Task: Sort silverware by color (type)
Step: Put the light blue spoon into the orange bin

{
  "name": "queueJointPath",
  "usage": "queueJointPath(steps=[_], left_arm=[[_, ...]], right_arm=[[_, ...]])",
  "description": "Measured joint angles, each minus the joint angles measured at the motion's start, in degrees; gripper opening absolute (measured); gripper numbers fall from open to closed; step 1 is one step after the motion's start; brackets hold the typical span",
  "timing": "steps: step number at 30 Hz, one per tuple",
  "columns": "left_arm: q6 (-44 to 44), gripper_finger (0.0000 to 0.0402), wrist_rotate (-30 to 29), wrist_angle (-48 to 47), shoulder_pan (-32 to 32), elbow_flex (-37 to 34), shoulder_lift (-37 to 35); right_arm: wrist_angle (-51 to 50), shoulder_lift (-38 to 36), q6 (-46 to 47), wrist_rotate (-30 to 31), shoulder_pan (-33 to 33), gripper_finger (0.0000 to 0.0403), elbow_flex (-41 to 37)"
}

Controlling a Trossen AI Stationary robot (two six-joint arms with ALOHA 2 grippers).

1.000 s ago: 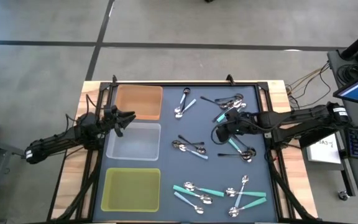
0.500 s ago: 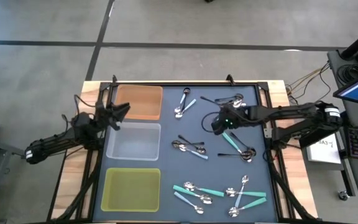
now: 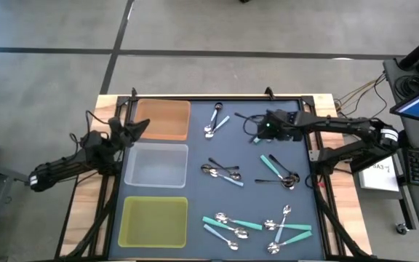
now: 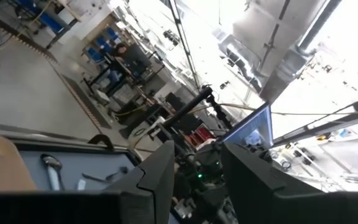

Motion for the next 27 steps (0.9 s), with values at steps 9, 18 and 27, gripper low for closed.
queueJointPath(steps=[9,18,27], left_arm=[[5.8,0.0115,-3.5,-1.9,0.0,7.4,7.0],[17.8,0.0115,-6.5,-5.4,0.0,19.3,17.9],[26.0,0.0115,-15.0,-24.6,0.0,34.9,23.4]], right_arm=[[0.5,6.2,6.9,0.4,-3.4,0.013,-0.2],[4.7,14.4,9.5,0.5,-3.9,0.013,-0.2],[5.2,21.2,10.2,1.0,-4.0,0.0125,0.0]])
